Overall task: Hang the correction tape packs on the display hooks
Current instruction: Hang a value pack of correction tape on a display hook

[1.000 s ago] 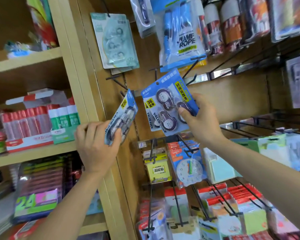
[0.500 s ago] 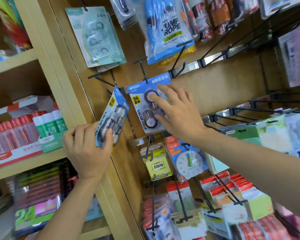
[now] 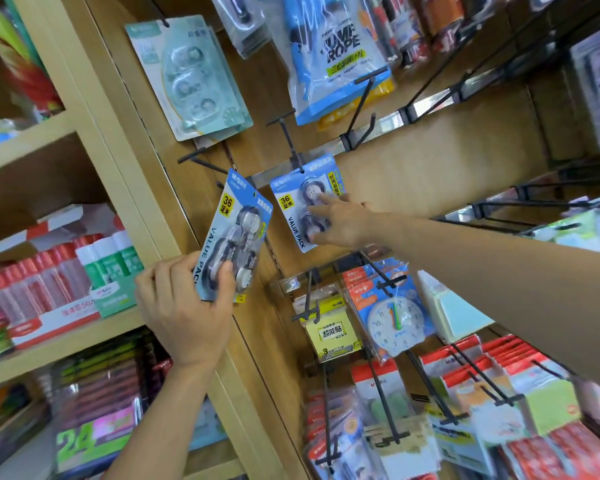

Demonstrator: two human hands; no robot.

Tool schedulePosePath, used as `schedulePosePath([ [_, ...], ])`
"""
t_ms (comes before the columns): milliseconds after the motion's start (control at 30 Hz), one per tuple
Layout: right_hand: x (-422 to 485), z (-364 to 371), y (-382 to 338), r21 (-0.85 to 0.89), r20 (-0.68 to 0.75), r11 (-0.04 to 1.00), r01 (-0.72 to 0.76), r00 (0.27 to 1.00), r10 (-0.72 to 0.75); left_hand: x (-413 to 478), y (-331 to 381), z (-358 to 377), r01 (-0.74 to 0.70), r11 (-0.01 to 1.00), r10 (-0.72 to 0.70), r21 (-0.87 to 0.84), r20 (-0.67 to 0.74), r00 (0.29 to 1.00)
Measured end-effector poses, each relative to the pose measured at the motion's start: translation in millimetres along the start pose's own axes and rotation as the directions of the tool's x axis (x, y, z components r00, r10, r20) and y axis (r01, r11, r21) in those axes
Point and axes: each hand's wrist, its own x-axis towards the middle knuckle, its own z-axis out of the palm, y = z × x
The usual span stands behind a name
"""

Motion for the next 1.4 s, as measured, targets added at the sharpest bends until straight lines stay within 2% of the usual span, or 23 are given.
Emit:
schedulePosePath([
  [33, -1, 2, -3, 0.188, 0.020, 0.982, -0.004, 1.000, 0.000, 0, 0, 0, 0.004, 1.000, -0.004, -0.007, 0.002, 1.000],
  [67, -6, 3, -9, 0.406, 0.052, 0.914, -0.013, 0.999, -0.009, 0, 0, 0, 0.003, 1.000, -0.003, -0.012, 0.000, 1.000],
  [100, -11, 3, -16, 0.602, 0.082, 0.798, -0.029, 0.996, -0.026, 0, 0, -1, -0.001, 1.000, 0.001, -0.019, -0.001, 1.000],
  [167, -26, 4, -29, 0.831, 0.116, 0.553, -0.066, 0.992, -0.056, 0, 0, -1, -0.011, 0.999, 0.012, -0.032, 0.003, 1.000],
  [233, -37, 5, -37, 0.946, 0.077, 0.320, -0.053, 0.995, -0.062, 0, 0, -2, -0.015, 0.999, 0.016, -0.044, 0.013, 1.000],
  [300, -48, 4, -45, 0.987, -0.001, 0.159, 0.006, 0.999, -0.033, 0, 0, -2, -0.023, 0.999, 0.024, -0.046, 0.026, 0.999],
  [367, -57, 0, -49, 0.995, -0.058, 0.080, 0.059, 0.998, -0.020, 1, 0, -3, -0.042, 0.999, 0.042, -0.024, 0.037, 0.998],
  [433, -66, -4, -49, 0.991, -0.127, 0.050, 0.127, 0.992, -0.005, 2, 3, -4, -0.056, 0.998, 0.055, 0.005, 0.040, 0.998],
  [500, -73, -9, -48, 0.971, -0.227, 0.097, 0.221, 0.972, 0.061, 3, 4, -4, -0.056, 0.998, 0.055, 0.024, 0.040, 0.998],
  [600, -78, -17, -37, 0.882, -0.405, 0.311, 0.355, 0.908, 0.111, 3, 2, -2, -0.064, 0.996, 0.061, 0.069, 0.047, 0.997],
  [667, -80, -22, -30, 0.829, -0.473, 0.394, 0.398, 0.874, 0.114, 3, 1, -1, -0.069, 0.994, 0.064, 0.083, 0.053, 0.997],
  [833, -77, -38, -19, 0.779, -0.580, 0.429, 0.458, 0.786, 0.215, 1, 2, -2, -0.070, 0.991, 0.063, 0.115, 0.061, 0.996],
  [967, -66, -45, -17, 0.798, -0.579, 0.378, 0.469, 0.772, 0.263, 2, 4, -4, -0.067, 0.990, 0.059, 0.126, 0.064, 0.996],
  [1133, -50, -39, -20, 0.822, -0.534, 0.402, 0.404, 0.792, 0.297, 3, 7, -5, -0.065, 0.988, 0.056, 0.140, 0.069, 0.996],
  [1300, -34, -23, -13, 0.870, -0.438, 0.415, 0.266, 0.803, 0.404, 3, 8, -6, -0.068, 0.986, 0.056, 0.156, 0.080, 0.995],
  [1400, -31, -17, -9, 0.855, -0.422, 0.487, 0.179, 0.786, 0.451, 3, 8, -6, -0.066, 0.986, 0.054, 0.156, 0.080, 0.995],
])
